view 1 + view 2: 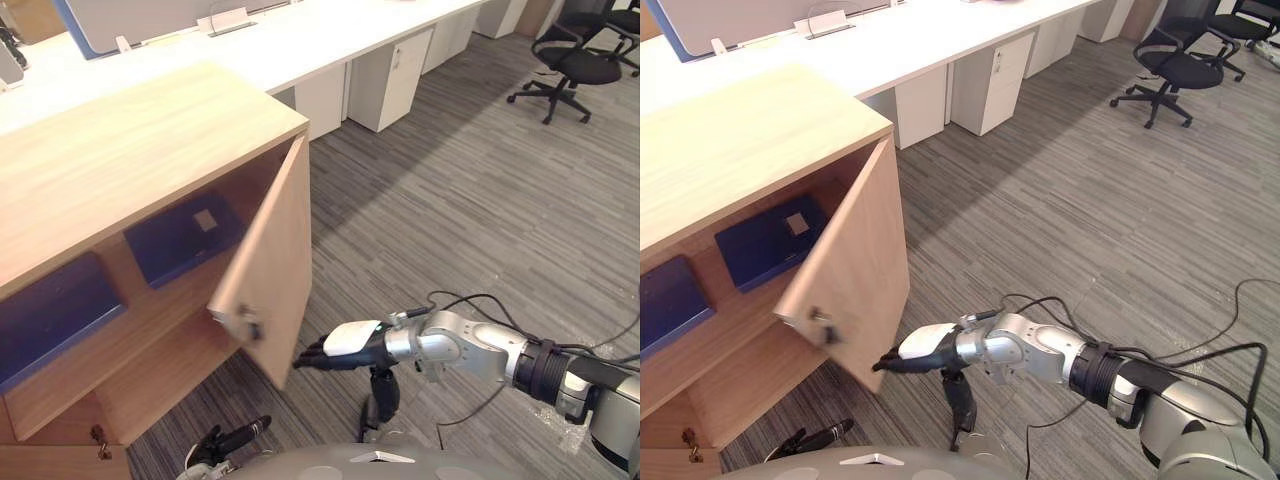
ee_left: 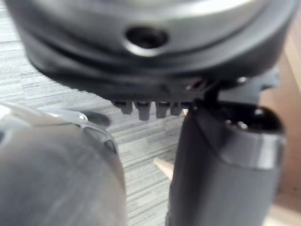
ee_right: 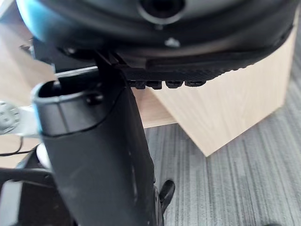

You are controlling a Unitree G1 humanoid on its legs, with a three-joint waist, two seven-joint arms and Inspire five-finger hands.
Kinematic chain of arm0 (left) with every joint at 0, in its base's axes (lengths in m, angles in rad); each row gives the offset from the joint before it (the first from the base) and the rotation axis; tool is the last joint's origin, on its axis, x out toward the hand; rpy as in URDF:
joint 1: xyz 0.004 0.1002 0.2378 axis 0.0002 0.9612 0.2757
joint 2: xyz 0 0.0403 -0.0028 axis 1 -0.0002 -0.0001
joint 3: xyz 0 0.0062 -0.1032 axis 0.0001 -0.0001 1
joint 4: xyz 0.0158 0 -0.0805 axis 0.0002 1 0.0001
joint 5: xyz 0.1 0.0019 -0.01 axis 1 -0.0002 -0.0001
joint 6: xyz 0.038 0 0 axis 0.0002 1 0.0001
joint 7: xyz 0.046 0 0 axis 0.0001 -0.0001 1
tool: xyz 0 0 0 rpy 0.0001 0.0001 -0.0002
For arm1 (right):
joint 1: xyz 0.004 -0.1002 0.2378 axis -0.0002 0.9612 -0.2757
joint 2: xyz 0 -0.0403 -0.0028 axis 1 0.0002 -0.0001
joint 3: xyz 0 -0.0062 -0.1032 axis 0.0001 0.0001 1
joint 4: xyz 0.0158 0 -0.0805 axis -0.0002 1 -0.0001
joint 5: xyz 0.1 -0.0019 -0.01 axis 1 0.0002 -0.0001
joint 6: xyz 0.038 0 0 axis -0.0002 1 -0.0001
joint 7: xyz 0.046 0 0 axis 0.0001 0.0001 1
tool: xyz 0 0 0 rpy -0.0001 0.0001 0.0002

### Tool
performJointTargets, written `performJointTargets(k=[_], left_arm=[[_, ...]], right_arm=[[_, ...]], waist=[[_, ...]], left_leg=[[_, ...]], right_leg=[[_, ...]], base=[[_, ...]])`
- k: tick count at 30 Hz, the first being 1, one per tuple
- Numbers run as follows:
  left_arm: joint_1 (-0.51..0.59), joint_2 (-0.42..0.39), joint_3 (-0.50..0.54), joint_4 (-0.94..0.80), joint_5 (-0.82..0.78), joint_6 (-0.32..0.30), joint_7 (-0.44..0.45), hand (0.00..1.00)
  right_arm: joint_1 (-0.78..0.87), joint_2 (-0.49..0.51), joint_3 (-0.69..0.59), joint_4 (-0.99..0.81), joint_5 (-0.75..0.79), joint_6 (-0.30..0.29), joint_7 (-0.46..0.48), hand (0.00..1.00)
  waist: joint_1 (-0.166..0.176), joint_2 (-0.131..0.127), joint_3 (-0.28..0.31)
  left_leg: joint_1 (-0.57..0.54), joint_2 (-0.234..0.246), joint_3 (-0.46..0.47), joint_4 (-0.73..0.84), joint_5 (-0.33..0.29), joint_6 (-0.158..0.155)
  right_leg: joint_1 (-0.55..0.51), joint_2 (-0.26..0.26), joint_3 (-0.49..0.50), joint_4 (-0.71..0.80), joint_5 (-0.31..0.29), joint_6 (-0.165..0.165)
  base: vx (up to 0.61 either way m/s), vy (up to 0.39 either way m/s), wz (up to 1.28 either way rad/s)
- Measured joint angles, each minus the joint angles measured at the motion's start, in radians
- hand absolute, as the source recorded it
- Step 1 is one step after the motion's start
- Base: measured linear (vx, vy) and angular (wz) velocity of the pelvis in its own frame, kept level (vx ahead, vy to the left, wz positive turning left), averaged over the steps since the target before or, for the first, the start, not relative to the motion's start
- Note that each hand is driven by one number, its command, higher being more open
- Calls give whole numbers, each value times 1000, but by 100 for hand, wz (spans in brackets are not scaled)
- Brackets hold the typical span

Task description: Walk over to the cabinet, pick up the folder, carry it to the office cabinet, place the folder inside the office cabinet, then close the office cabinet door

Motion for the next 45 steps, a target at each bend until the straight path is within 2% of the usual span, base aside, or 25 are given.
performJointTargets(k=[2, 6, 16, 19, 22, 25, 27, 28, 30, 32, 33, 36, 37, 38, 40, 42, 43, 44, 45], left_arm=[[14, 7, 21, 0, -18, -1, 7, 100], [24, 12, 56, 1, -37, -1, 15, 100], [23, 7, 63, -2, -39, -1, 19, 100], [22, 7, 62, -2, -39, -1, 18, 100], [14, 6, 52, -2, -38, -1, 18, 100], [12, 3, 32, -10, -38, -1, 13, 100], [12, 1, 1, -23, -38, -4, 10, 100], [13, 0, -7, -23, -38, -5, 9, 100], [18, -12, -11, -21, -36, -5, 9, 100], [26, -11, -28, -22, -31, -6, 10, 100], [30, -11, -29, -22, -31, -7, 10, 100], [33, -10, -33, -22, -27, -7, 9, 100], [36, -7, -37, -21, -26, -7, 9, 100], [36, -5, -37, -21, -26, -8, 9, 100], [42, 0, -37, -20, -18, -9, 10, 100], [54, 10, -38, -18, -18, -16, 10, 100], [61, 16, -37, -13, -18, -20, 12, 100], [56, 30, -35, -4, -18, -20, 12, 100], [55, 37, -34, 0, -18, -19, 10, 100]], right_arm=[[-15, 0, 21, -23, 28, -2, 9, 100], [-59, -3, 30, -33, 32, -1, 12, 100], [-76, -11, 29, -57, 51, -1, 4, 100], [-37, -10, 2, -28, 48, 0, -7, 100], [102, 12, -118, 64, 46, 7, -17, 100], [222, 83, -227, 223, -34, 25, -53, 100], [317, 196, -383, 433, -113, 62, -104, 100], [334, 227, -427, 487, -133, 77, -122, 100], [387, 326, -610, 654, -185, 135, -196, 100], [425, 392, -758, 749, -183, 179, -265, 100], [446, 427, -841, 801, -180, 202, -305, 100], [485, 485, -955, 901, -167, 243, -359, 100], [525, 530, -1028, 963, -154, 266, -377, 100], [538, 547, -1059, 980, -127, 270, -383, 100], [563, 592, -1159, 1017, -71, 285, -402, 100], [574, 630, -1237, 1054, -30, 290, -416, 100], [583, 654, -1285, 1060, -15, 290, -421, 100], [585, 680, -1327, 1061, -1, 289, -426, 100], [589, 690, -1343, 1061, 21, 288, -428, 100]], waist=[[1, -27, -17], [4, -55, -35], [29, -54, -34], [32, -52, -33], [45, -44, -21], [47, -32, -14], [50, -20, 0], [52, -16, 5], [55, -1, 15], [54, 5, 13], [54, 6, 12], [51, 1, 9], [52, -12, 3], [51, -16, 1], [51, -24, 1], [50, -42, 3], [46, -42, 2], [28, -62, 2], [19, -75, 5]], left_leg=[[-10, 1, -9, 13, 0, -2], [-12, 0, -11, 13, 0, -2], [-23, 2, -26, 19, -1, 0], [-23, 1, -35, 23, -2, 3], [-27, -6, -67, 28, -4, 6], [-42, -19, -115, 27, -2, 9], [-59, -37, -173, 25, 6, 20], [-59, -41, -186, 24, 7, 23], [-60, -63, -234, 13, 10, 27], [-65, -80, -276, 11, 14, 34], [-69, -92, -303, 12, 18, 40], [-72, -119, -361, 12, 25, 54], [-72, -146, -408, 13, 29, 61], [-72, -156, -429, 13, 32, 64], [-68, -172, -478, 13, 37, 73], [-54, -182, -527, 10, 40, 81], [-57, -178, -566, 12, 43, 87], [-78, -171, -624, 21, 44, 86], [-92, -182, -648, 30, 44, 85]], right_leg=[[0, -3, -6, 0, 0, 0], [0, -5, -6, 0, 1, 1], [2, -7, -17, 0, 1, 1], [9, -10, -23, 0, 1, 1], [25, -25, -49, 0, -5, 7], [39, -47, -91, 0, -19, 19], [57, -71, -141, 0, -26, 31], [64, -77, -153, 0, -28, 35], [89, -102, -195, 1, -37, 47], [110, -124, -236, 1, -44, 61], [120, -141, -260, 16, -51, 72], [120, -198, -309, 114, -96, 97], [123, -249, -326, 192, -133, 105], [124, -265, -324, 219, -142, 100], [123, -299, -275, 304, -152, 80], [111, -310, -164, 394, -165, 23], [85, -287, -59, 432, -215, -8], [88, -191, 82, 396, -304, 19], [96, -156, 124, 366, -324, 13]], base=[[-1, 85, 9], [-2, 80, 2], [-11, 64, 4], [-11, 86, 10], [-10, 75, 25], [-13, 82, 48], [-1, 85, 67], [8, 78, 64], [30, 94, 60], [72, 127, 67], [69, 107, 70], [106, 144, 78], [118, 135, 89], [118, 135, 90], [80, 118, 80], [70, 94, 85], [65, -98, 105], [46, -151, 115], [25, -196, 104]])
